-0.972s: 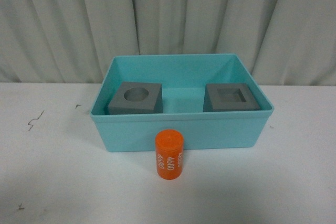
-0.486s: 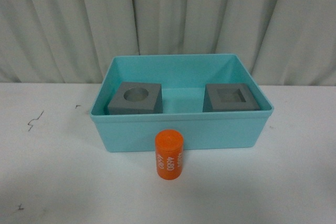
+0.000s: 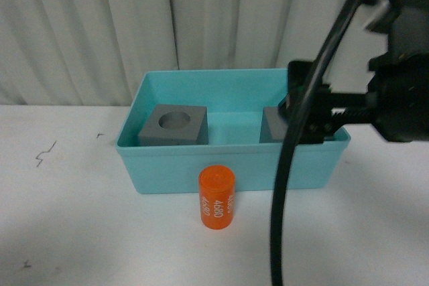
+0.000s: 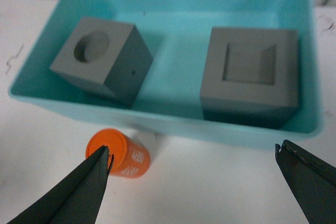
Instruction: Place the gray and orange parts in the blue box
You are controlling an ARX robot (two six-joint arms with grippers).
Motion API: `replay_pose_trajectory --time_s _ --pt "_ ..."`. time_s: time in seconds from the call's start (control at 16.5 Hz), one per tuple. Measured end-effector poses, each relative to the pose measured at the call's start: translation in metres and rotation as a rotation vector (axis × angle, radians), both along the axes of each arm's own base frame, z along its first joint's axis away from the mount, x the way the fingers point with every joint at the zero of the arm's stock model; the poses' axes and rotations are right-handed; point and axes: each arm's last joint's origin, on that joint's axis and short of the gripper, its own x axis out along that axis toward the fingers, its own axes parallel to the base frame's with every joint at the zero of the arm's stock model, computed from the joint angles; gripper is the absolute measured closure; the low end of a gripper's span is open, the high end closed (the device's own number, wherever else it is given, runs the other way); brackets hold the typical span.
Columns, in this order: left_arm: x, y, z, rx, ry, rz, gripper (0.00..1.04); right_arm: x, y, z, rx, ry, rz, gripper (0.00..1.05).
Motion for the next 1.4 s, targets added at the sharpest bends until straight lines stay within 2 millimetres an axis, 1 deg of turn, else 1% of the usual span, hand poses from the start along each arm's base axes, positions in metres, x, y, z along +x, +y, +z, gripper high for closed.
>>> replay_pose_trajectory --time_s 0.12,0.18,0.3,0.43,0.61,0.79,0.91,1.34,1.4 --pt "0.0 0.0 0.0 0.0 0.0 0.0 0.07 0.006 0.015 -0.017 -0.011 0.081 0.053 0.06" --pt "0.0 0.0 0.0 0.0 0.0 0.0 0.07 0.009 0.026 -0.024 -0.013 0.11 0.087 0.06" --pt "0.0 0.0 0.0 0.0 0.0 0.0 0.07 0.01 0.048 -0.033 -0.011 0.148 0.165 0.06" --pt "0.0 0.0 0.0 0.0 0.0 0.0 0.07 0.012 0.063 -0.043 -0.028 0.189 0.204 0.06" --pt "0.0 0.0 0.0 0.0 0.0 0.0 0.07 0.023 0.071 -0.051 -0.066 0.202 0.213 0.06" --pt "0.0 0.0 0.0 0.0 0.0 0.0 0.07 0.027 0.073 -0.054 -0.072 0.212 0.224 0.06" --pt "0.0 0.0 0.0 0.0 0.0 0.0 0.07 0.029 0.08 -0.057 -0.08 0.212 0.257 0.06" --pt "0.0 0.0 0.0 0.0 0.0 0.0 0.07 0.04 0.088 -0.065 -0.116 0.199 0.275 0.06" --pt "0.0 0.0 0.0 0.0 0.0 0.0 0.07 0.04 0.089 -0.07 -0.127 0.205 0.28 0.06"
